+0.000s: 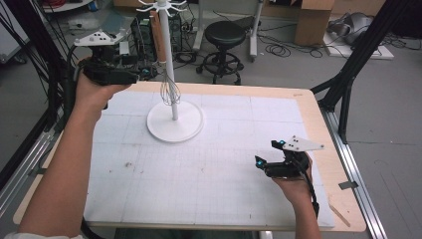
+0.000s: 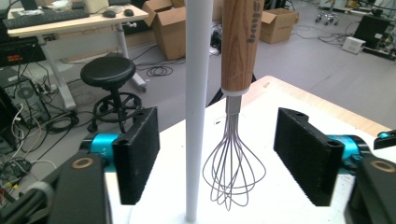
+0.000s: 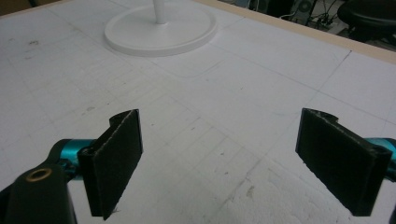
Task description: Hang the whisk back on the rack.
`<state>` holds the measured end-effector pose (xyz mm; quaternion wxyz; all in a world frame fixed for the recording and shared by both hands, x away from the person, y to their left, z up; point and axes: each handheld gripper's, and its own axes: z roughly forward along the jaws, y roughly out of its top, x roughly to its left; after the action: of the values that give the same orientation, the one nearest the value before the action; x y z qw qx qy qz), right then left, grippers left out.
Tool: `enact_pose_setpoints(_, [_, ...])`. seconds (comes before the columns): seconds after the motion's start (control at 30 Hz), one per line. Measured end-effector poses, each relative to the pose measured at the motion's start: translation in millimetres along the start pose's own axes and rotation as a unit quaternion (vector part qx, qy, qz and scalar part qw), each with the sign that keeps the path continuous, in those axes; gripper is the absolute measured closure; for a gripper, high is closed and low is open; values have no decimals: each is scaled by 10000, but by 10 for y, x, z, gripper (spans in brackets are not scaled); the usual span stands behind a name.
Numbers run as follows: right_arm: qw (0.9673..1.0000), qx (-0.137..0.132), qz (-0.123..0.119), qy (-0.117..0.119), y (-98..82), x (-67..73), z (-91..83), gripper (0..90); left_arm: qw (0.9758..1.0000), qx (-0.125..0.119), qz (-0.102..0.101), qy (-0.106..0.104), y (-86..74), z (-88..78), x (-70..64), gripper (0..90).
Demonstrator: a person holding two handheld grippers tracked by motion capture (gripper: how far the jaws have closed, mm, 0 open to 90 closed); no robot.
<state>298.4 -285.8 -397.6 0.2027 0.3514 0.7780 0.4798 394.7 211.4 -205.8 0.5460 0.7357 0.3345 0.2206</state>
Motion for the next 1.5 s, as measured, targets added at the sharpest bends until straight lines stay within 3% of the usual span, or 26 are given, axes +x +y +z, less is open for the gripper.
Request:
enact_pose_setpoints(0.2, [10000,3,-7,0,7,22,-14,134,9999,91,-103,13,-11,-83,-46,252])
enact_pose_setpoints(0.43, [10000,-11,-48,26,28,46,-10,134,9999,69,71,-74,-99,-140,-154,228])
enact_pose_setpoints(0.53, [10000,-5,-34,26,28,46,-10,134,9999,107,48,-119,-137,-158,-180,200])
enact_pose_setpoints(0.9, [10000,26,-39,37,30,54,0,134,9989,250,-51,-397,-367,-179,-253,137])
enact_pose_setpoints(1.5, [10000,56,25,-24,-2,22,-19,134,9979,259,-49,-587,-756,-213,-345,120])
